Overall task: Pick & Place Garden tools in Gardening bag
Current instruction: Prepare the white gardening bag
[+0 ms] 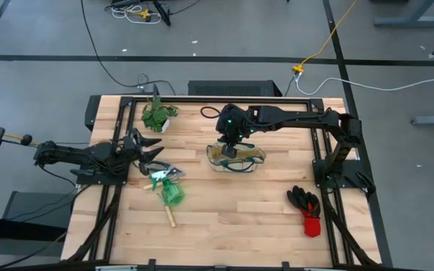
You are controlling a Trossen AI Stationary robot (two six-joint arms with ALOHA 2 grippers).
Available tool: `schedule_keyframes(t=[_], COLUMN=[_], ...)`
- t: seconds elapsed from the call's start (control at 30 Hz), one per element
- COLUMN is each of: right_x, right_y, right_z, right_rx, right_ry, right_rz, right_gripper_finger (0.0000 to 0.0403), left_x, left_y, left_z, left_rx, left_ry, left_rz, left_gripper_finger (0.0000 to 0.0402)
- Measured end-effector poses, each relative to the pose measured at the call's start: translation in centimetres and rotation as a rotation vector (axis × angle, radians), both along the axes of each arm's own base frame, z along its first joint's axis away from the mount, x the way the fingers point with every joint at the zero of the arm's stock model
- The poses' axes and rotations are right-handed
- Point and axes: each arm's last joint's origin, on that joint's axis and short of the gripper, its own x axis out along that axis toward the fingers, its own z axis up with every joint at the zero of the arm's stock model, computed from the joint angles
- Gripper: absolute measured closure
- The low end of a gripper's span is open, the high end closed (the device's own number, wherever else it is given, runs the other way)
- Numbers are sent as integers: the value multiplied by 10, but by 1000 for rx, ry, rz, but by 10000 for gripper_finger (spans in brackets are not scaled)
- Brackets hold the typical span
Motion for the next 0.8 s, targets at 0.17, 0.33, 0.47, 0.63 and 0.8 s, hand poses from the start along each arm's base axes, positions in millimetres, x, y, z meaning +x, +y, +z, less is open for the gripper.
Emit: schedule_keyframes(t=[0.17, 0.33, 0.47, 0.63, 0.8], right_x=[0, 0, 0, 1, 0], right_y=[0, 0, -1, -1, -1], right_z=[0, 0, 1, 1, 1], right_rx=[-3, -4, -21, -33, -34], right_ry=[-2, -4, -6, -7, -6], right_rz=[-1, 0, -13, -20, -18], right_gripper_finger=[403, 385, 366, 341, 315], left_x=[0, 0, 0, 0, 0], left_y=[0, 0, 0, 0, 0], left_z=[0, 0, 1, 1, 1], left_rx=[0, -1, -1, -1, -1], left_ry=[0, -3, -6, -7, -7], left_rz=[0, -1, 0, 0, 0], left_gripper_finger=[234, 234, 234, 234, 234])
